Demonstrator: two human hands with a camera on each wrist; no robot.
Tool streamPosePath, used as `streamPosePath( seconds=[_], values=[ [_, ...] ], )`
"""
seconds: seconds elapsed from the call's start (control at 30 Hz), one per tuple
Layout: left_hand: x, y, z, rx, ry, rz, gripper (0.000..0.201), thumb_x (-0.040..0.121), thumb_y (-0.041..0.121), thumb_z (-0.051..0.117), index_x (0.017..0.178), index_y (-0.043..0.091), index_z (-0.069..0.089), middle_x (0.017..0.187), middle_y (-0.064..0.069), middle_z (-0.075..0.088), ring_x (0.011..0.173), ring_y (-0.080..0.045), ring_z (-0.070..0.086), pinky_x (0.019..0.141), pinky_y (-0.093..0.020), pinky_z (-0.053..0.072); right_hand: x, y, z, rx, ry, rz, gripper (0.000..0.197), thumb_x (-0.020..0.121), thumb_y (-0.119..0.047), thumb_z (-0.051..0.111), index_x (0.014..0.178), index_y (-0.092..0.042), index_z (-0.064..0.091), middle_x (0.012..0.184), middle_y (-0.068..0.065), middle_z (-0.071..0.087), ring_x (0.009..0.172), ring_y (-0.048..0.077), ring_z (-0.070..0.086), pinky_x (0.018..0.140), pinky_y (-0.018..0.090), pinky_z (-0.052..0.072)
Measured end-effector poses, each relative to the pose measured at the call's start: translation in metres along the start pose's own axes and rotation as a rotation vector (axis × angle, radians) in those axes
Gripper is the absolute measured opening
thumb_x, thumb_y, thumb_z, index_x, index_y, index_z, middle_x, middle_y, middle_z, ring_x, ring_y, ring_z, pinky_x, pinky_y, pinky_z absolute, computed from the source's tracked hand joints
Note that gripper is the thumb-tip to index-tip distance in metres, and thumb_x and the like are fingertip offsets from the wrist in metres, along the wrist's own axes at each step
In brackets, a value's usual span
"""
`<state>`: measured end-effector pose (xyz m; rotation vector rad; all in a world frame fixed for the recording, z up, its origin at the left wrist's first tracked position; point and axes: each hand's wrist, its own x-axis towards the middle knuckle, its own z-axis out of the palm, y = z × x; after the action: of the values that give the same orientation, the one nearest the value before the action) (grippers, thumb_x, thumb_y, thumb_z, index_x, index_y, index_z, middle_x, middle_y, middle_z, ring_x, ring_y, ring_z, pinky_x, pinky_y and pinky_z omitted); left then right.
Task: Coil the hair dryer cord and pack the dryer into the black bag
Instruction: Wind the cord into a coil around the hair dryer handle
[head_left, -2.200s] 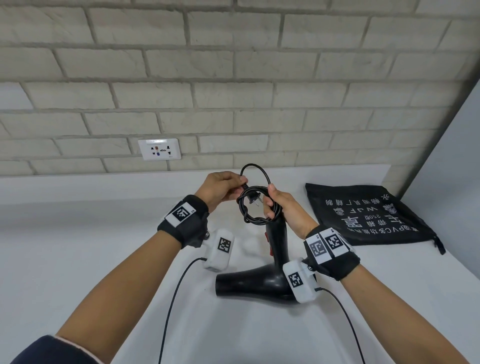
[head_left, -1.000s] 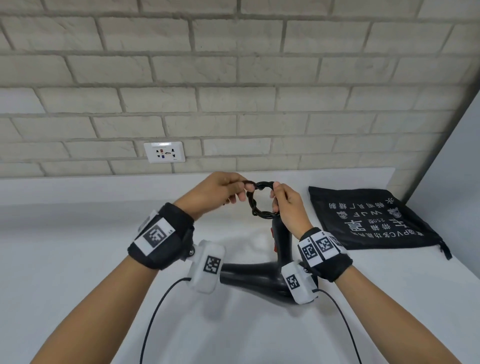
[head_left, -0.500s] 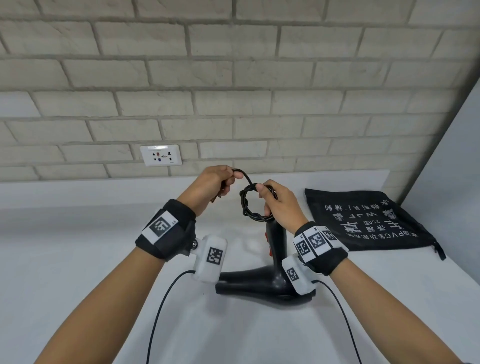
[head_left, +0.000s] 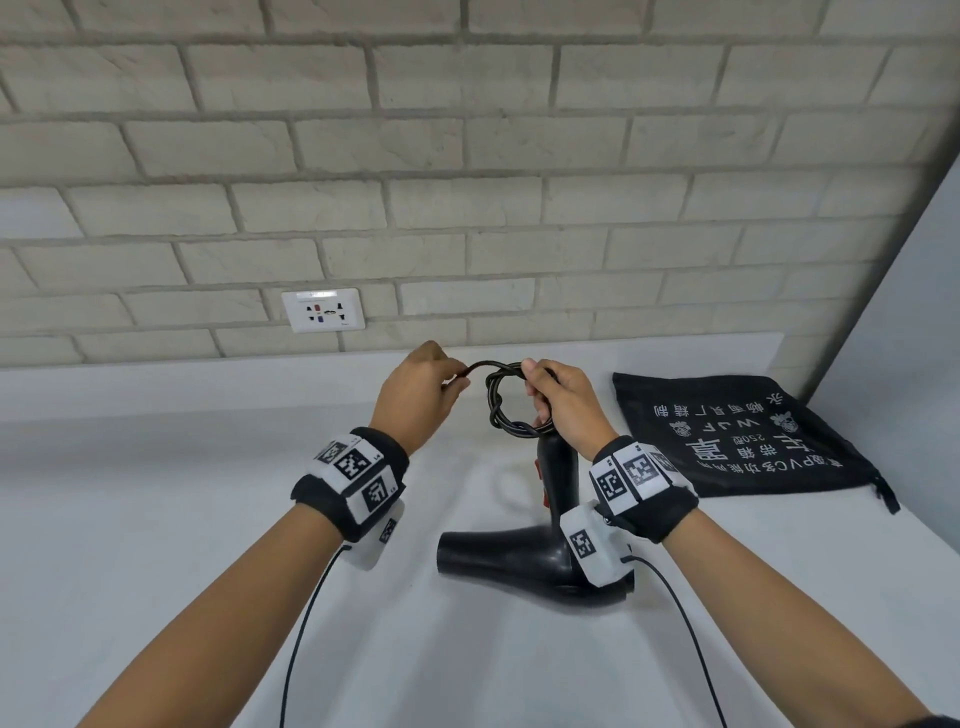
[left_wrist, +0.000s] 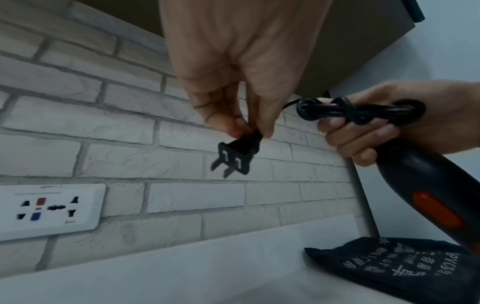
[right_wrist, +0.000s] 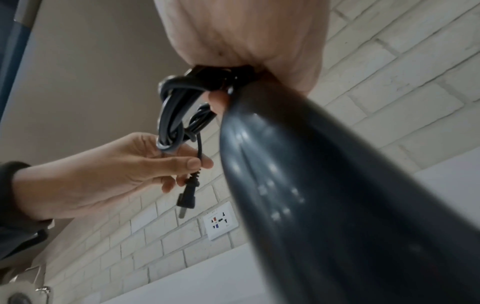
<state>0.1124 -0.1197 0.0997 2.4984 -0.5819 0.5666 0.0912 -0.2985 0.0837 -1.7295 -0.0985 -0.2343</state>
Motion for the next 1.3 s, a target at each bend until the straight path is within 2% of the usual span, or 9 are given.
streamPosePath(
  seconds=[0.23, 0.4, 0.5, 0.67, 0.77, 0.93, 1.03, 1.17, 1.3],
  values=[
    [0.001, 0.013, 0.016, -0.189, 0.075, -0.070, 0.019, 0.088, 0.016, 0.056, 0.086, 0.001, 0.068, 0.076, -0.015, 0.067, 0.070, -0.030, 0.062, 0.069, -0.038, 0.050, -0.002, 0.000, 0.002, -0.022, -0.004, -0.015, 0.039, 0.094, -0.033, 0.047, 0.057, -0.017, 0.047, 0.032, -0.009, 0.042, 0.034, 0.004, 0.038, 0.066, 0.042, 0.042],
    [0.007, 0.022, 0.018, -0.616, 0.028, -0.284, 0.007, 0.087, 0.010, 0.058, 0.085, 0.007, 0.064, 0.058, -0.004, 0.060, 0.042, -0.002, 0.055, 0.058, -0.026, 0.055, -0.003, 0.000, 0.000, -0.059, 0.014, -0.051, 0.041, 0.094, -0.035, 0.045, 0.057, -0.018, 0.045, 0.034, -0.008, 0.042, 0.037, 0.003, 0.038, 0.063, 0.038, 0.041],
    [0.011, 0.026, 0.015, -0.841, 0.000, -0.391, 0.004, 0.085, 0.010, 0.061, 0.085, 0.006, 0.061, 0.062, -0.008, 0.062, 0.046, -0.011, 0.058, 0.057, -0.025, 0.056, -0.003, -0.001, 0.000, -0.107, 0.026, -0.079, 0.043, 0.095, -0.037, 0.042, 0.056, -0.018, 0.041, 0.038, -0.007, 0.041, 0.038, 0.003, 0.039, 0.061, 0.031, 0.039],
    [0.011, 0.028, 0.012, -1.065, -0.127, -0.462, 0.014, 0.090, 0.012, 0.055, 0.076, 0.012, 0.060, 0.045, 0.008, 0.063, 0.041, 0.000, 0.057, 0.047, -0.012, 0.050, -0.003, -0.002, -0.001, -0.134, 0.021, -0.091, 0.040, 0.096, -0.036, 0.039, 0.062, -0.017, 0.048, 0.046, -0.002, 0.042, 0.040, 0.002, 0.040, 0.058, 0.024, 0.038],
    [0.007, 0.026, 0.011, -1.084, -0.240, -0.492, 0.018, 0.094, 0.011, 0.047, 0.086, 0.012, 0.063, 0.063, 0.003, 0.065, 0.051, -0.002, 0.061, 0.051, -0.012, 0.050, -0.004, -0.003, -0.001, -0.127, 0.026, -0.093, 0.041, 0.096, -0.035, 0.040, 0.061, -0.015, 0.045, 0.046, -0.001, 0.042, 0.042, 0.005, 0.040, 0.056, 0.024, 0.039],
    [-0.005, 0.025, 0.007, -1.297, -0.512, -0.563, 0.026, 0.095, 0.013, 0.039, 0.087, 0.016, 0.064, 0.072, 0.007, 0.069, 0.077, -0.008, 0.062, 0.084, -0.027, 0.050, -0.008, -0.005, 0.000, -0.094, 0.033, -0.109, 0.040, 0.096, -0.033, 0.041, 0.059, -0.016, 0.039, 0.049, 0.001, 0.037, 0.040, 0.004, 0.035, 0.049, 0.018, 0.035],
    [-0.008, 0.020, 0.001, -1.324, -0.568, -0.593, 0.025, 0.095, 0.019, 0.038, 0.090, 0.017, 0.063, 0.083, 0.003, 0.067, 0.085, -0.011, 0.059, 0.092, -0.034, 0.046, -0.008, -0.004, 0.003, -0.119, 0.050, -0.129, 0.040, 0.096, -0.032, 0.041, 0.059, -0.017, 0.040, 0.048, -0.001, 0.038, 0.039, 0.003, 0.036, 0.048, 0.016, 0.036],
    [-0.004, 0.023, -0.008, -1.180, -0.413, -0.594, 0.030, 0.096, 0.024, 0.035, 0.099, 0.010, 0.061, 0.099, -0.005, 0.063, 0.084, -0.016, 0.059, 0.081, -0.032, 0.050, -0.005, -0.004, 0.002, -0.134, 0.072, -0.120, 0.040, 0.096, -0.031, 0.042, 0.058, -0.018, 0.039, 0.048, -0.001, 0.036, 0.036, 0.003, 0.035, 0.046, 0.015, 0.033],
    [0.002, 0.039, -0.010, -0.988, -0.091, -0.470, 0.023, 0.091, 0.026, 0.053, 0.097, 0.006, 0.062, 0.082, -0.007, 0.064, 0.071, -0.018, 0.061, 0.073, -0.030, 0.055, -0.005, -0.003, 0.003, -0.136, 0.075, -0.123, 0.037, 0.096, -0.031, 0.043, 0.060, -0.018, 0.043, 0.047, -0.001, 0.036, 0.034, 0.003, 0.037, 0.044, 0.014, 0.032]
  ],
)
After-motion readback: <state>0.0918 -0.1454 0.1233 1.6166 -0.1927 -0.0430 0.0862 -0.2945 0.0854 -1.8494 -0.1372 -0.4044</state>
